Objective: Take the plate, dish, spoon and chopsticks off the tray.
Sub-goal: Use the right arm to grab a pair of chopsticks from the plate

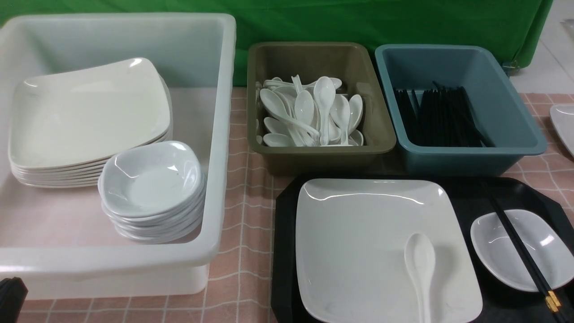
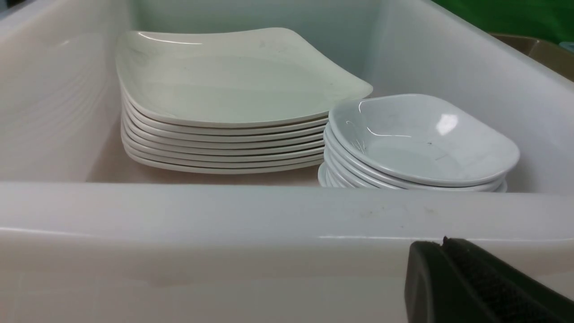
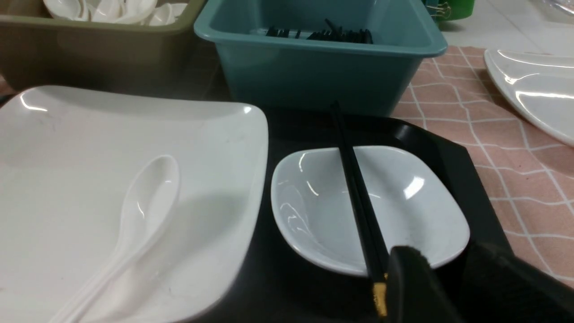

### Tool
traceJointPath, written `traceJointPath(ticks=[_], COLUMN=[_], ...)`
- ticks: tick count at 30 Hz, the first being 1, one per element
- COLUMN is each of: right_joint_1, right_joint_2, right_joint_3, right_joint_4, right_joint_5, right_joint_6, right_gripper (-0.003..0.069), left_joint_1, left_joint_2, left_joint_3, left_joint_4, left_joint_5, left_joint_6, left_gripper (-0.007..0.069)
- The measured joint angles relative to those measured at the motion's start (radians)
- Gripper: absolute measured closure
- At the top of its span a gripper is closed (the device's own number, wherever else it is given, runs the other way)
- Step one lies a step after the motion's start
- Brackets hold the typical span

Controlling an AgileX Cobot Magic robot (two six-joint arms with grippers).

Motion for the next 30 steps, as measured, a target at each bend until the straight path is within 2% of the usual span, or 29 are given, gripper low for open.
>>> traceJointPath(ticks=[7, 9, 10, 11, 12, 13, 14, 16, 25, 28, 30], right_joint_1=[0.000, 0.000, 0.000, 0.000, 0.000, 0.000, 0.000, 0.000, 0.000, 0.000, 0.003], right_joint_2=[0.000, 0.000, 0.000, 0.000, 0.000, 0.000, 0.000, 0.000, 0.000, 0.000, 0.000], right_joint_3=[0.000, 0.000, 0.000, 0.001, 0.001, 0.002, 0.003, 0.005, 0.006, 0.007, -0.032], right_joint_4=[0.006, 0.055, 0.113, 0.246, 0.260, 0.335, 0.366, 0.398, 0.422, 0.435, 0.435], right_joint_5=[-0.003, -0.008, -0.009, -0.009, -0.009, -0.009, -0.012, -0.017, -0.025, -0.041, -0.078], right_joint_6=[0.006, 0.057, 0.113, 0.256, 0.273, 0.386, 0.436, 0.491, 0.539, 0.600, 0.606], right_gripper=[0.0416, 0.0416, 0.0416, 0.0416, 0.0416, 0.0416, 0.0416, 0.0416, 0.0416, 0.0427, 0.0479], left_joint_1=[0.000, 0.000, 0.000, 0.000, 0.000, 0.000, 0.000, 0.000, 0.000, 0.000, 0.000], left_joint_2=[0.000, 0.000, 0.000, 0.000, 0.000, 0.000, 0.000, 0.000, 0.000, 0.000, 0.000], left_joint_3=[0.000, 0.000, 0.000, 0.000, 0.000, 0.000, 0.000, 0.000, 0.000, 0.000, 0.000], left_joint_4=[0.000, 0.000, 0.000, 0.000, 0.000, 0.000, 0.000, 0.000, 0.000, 0.000, 0.000], left_joint_5=[0.000, 0.000, 0.000, 0.000, 0.000, 0.000, 0.000, 0.000, 0.000, 0.000, 0.000], left_joint_6=[0.000, 0.000, 0.000, 0.000, 0.000, 0.000, 0.000, 0.000, 0.001, 0.001, 0.001], left_gripper=[0.0620, 0.0620, 0.0620, 0.0620, 0.0620, 0.0620, 0.0620, 0.0620, 0.0620, 0.0620, 0.0620])
